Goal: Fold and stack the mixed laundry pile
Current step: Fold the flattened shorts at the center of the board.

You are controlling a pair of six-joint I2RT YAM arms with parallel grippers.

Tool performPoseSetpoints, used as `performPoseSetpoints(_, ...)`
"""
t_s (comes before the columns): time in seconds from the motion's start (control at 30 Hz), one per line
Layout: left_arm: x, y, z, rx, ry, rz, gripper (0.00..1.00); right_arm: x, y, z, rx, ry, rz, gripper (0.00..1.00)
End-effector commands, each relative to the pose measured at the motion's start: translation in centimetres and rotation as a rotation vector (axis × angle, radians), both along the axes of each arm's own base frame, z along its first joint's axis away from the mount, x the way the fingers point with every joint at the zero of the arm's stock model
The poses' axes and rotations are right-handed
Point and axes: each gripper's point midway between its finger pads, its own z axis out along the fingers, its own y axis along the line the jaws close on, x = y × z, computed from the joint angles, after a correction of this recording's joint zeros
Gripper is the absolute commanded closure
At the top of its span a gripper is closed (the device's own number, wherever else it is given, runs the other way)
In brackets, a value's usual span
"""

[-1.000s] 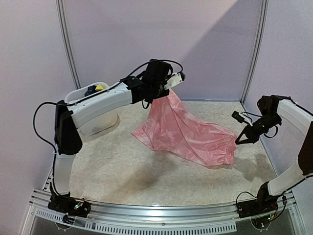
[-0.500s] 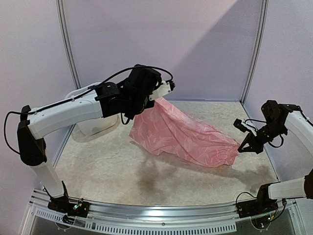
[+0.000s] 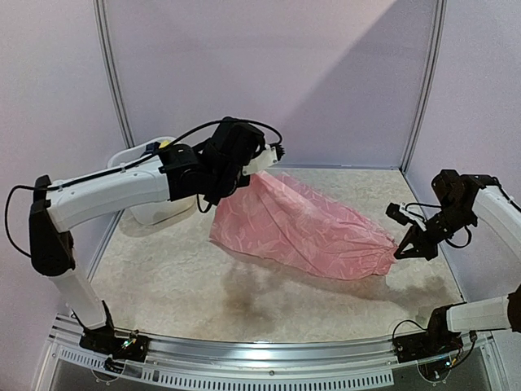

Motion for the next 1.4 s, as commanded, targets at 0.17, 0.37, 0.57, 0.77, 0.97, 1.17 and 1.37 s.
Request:
performPoseSetpoints(0.17, 6.8, -2.2, -3.7, -0.012, 0.026, -0.010, 1.00, 2.4, 0.7, -0.6, 0.037, 0.098, -0.037, 1.00)
performPoseSetpoints(0.37, 10.8, -3.8, -5.5, -0.049, 0.031, -0.013, 1.00, 4.8, 0.1, -1.6, 0.045, 0.152, -0.117, 1.00)
performPoseSetpoints(0.57, 14.1, -6.1, -7.7, -0.047, 0.030, -0.021, 1.00, 7.8, -0.5, -1.9, 0.085, 0.192, -0.211, 1.00)
performPoseSetpoints(0.77, 16.2, -7.1, -9.9, -0.033, 0.042, -0.027, 1.00, 9.4, -1.2, -3.3, 0.069, 0.221, -0.265, 1.00)
performPoseSetpoints(0.97, 17.5, -7.6, -11.3, -0.018, 0.041, -0.034, 1.00, 10.4, -1.7, -4.4, 0.078, 0.253, -0.310, 1.00)
performPoseSetpoints(1.17, 18.6, -8.7, -10.8, -0.021, 0.003, -0.059, 1.00, 10.7, -1.8, -5.2, 0.094, 0.286, -0.331, 1.00)
performPoseSetpoints(1.37, 19.6, -9.6, -10.5, -0.019, -0.031, -0.099, 1.00, 10.9, -2.1, -5.8, 0.096, 0.309, -0.349, 1.00)
